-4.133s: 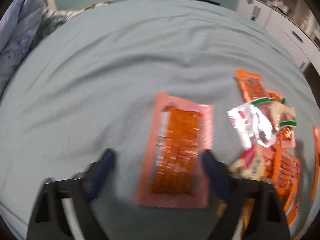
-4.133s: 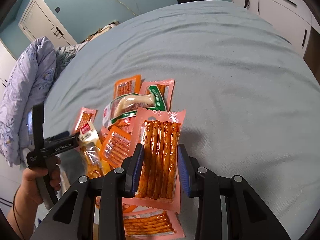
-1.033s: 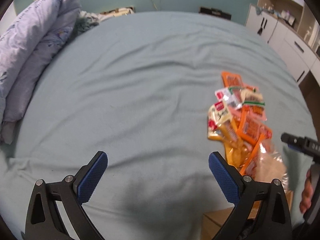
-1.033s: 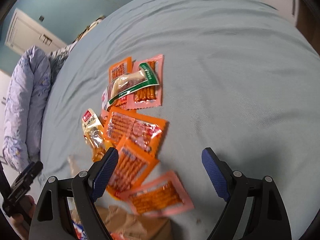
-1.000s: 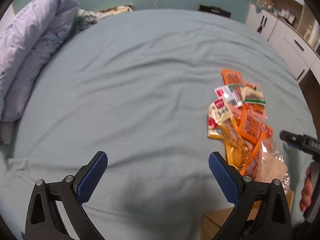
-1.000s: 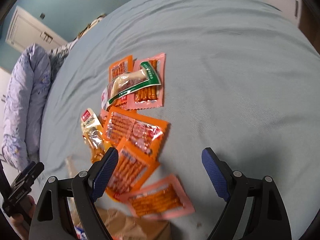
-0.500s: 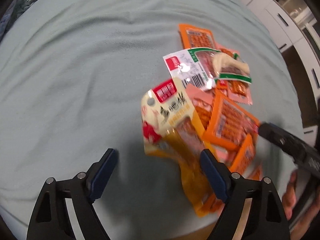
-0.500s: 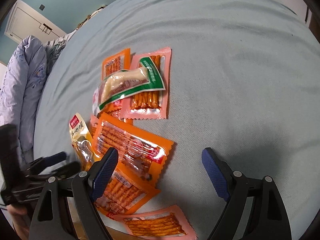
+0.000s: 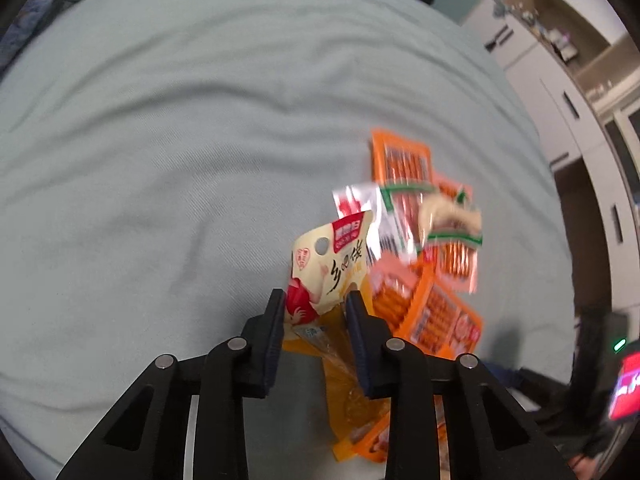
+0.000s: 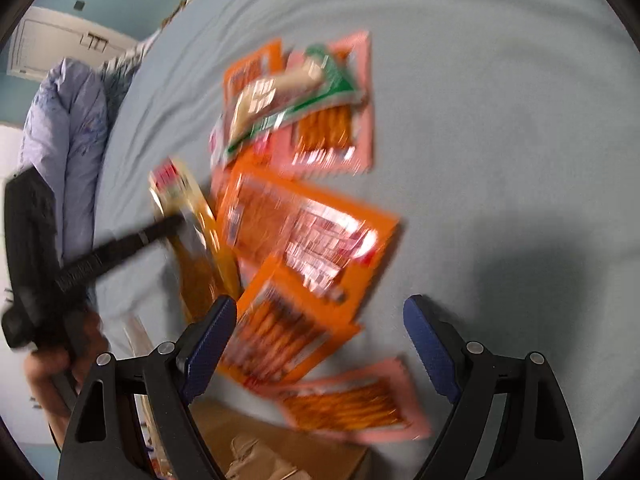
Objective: Organize snacks
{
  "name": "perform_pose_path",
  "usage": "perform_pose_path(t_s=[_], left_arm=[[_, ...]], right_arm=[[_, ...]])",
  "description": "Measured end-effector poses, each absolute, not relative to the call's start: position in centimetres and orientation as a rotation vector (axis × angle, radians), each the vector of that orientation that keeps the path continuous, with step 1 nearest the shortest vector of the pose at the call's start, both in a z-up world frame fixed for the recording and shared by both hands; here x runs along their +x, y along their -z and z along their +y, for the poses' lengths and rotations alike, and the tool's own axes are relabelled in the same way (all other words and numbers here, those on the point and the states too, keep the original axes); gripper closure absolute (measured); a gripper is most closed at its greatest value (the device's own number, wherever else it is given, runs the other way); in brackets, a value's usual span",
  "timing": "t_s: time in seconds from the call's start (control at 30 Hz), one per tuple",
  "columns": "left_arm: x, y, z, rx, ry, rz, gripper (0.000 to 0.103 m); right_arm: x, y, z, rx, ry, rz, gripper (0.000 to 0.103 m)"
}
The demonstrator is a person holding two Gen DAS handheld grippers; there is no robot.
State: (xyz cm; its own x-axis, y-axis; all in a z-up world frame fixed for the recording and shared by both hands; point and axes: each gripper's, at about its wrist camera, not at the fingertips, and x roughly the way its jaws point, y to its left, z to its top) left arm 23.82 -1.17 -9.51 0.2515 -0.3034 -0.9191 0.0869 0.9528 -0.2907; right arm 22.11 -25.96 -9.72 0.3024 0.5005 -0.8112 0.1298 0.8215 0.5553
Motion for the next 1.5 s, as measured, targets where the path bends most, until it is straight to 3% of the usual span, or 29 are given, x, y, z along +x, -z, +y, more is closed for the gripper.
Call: perform_pose_path(t_s=[0.07,0.13,0.23,0.37,0.4,0.43,0.47,0.53,0.6,0.73,0.93,1.13,1.3,1.43,1.47,1.5], left_arm=[[23.8,7.9,-0.4,-0.211,0.25,1.25,0.075],[23.9,6.4,0.5,-0.236,0.242,1.218,0.077],[23.3,3.8,2.3,-0.272,0.223,1.162,0.092],[20.9,0.1,4.8,-0.263,0.21,1.096,0.094],[20.3,-0.6,5.2,-0.26,0.208,1.084,0.095],[19.4,-1.4,5.4,-0.258,0.21,1.073,0.096],[18.5,-2.2,5.7,-0.253,0.214,1.065,0.096],[16.6,-3.8,6.0,-0.221,0.208,1.037,0.096],[14.5,-5.4,6.6,-0.236,0.233,0.995,0.096],[9.6,-7.8,7.8,-0.328,0.341,0.933,0.096],[4.2,-9.5,7.0,-0.378,0.669,0.864,0.096],[3.6,-6.7,2.5,-0.306,0.853,0.99,0.095],[5.1,-0.9,-0.7,-0.017,0.573,1.126,0.076],[6.3,-0.4,0.4,0.041,0.422,1.097,0.028],[6.5,-0.8,1.0,0.035,0.38,1.068,0.019],[6.8,-1.0,1.6,0.026,0.351,1.049,0.018]], right_arm=[[22.4,10.0,-25.0,0.519,-0.253,1.271,0.016],[22.7,10.0,-24.1,0.499,-0.266,1.258,0.0],[23.1,10.2,-21.8,0.371,-0.253,1.251,0.0],[23.5,10.1,-20.2,0.294,-0.34,1.253,0.001],[23.3,10.0,-20.2,0.288,-0.323,1.248,0.012],[23.3,9.9,-20.0,0.267,-0.302,1.246,0.033],[23.0,9.6,-19.9,0.214,-0.262,1.237,0.044],[22.4,9.1,-20.3,0.227,-0.247,1.21,0.086],[22.0,8.9,-20.8,0.291,-0.257,1.199,0.095],[21.1,8.1,-21.5,0.352,-0.264,1.153,0.101],[17.0,4.7,-24.9,0.484,-0.256,0.978,0.103],[14.4,3.1,-26.7,0.551,-0.205,0.879,0.103],[11.9,2.0,-25.7,0.536,-0.201,0.833,0.103],[10.6,1.7,-24.9,0.549,-0.231,0.796,0.103],[10.0,1.3,-24.8,0.554,-0.24,0.78,0.103],[9.0,0.6,-24.5,0.55,-0.262,0.758,0.103]])
